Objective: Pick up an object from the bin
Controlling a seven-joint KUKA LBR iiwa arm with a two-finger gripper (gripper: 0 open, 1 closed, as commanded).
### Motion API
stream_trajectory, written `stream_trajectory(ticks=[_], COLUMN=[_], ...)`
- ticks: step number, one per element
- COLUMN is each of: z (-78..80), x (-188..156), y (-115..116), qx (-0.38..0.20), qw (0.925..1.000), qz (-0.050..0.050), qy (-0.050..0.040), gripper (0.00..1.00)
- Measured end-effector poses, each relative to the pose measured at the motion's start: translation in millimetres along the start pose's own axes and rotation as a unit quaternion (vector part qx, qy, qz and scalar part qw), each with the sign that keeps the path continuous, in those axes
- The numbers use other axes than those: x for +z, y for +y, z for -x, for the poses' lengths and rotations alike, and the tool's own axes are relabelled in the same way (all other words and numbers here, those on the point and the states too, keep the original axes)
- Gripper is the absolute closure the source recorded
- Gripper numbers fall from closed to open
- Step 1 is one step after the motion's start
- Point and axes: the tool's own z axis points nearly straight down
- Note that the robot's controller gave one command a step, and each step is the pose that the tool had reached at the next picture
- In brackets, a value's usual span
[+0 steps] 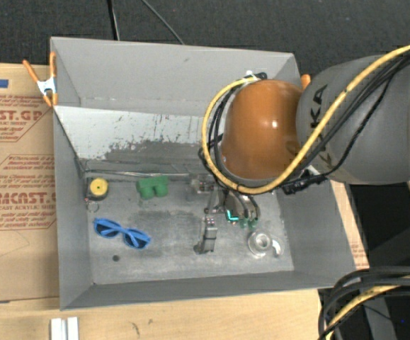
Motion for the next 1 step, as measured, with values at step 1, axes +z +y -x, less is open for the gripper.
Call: stream_trajectory(ticks=[1], z=[25.2], x=[128.7], y=[85.5], qx=[-0.025], qw=[0.9997], qz=[0.001], qy=[-0.0008], gripper=[0.00])
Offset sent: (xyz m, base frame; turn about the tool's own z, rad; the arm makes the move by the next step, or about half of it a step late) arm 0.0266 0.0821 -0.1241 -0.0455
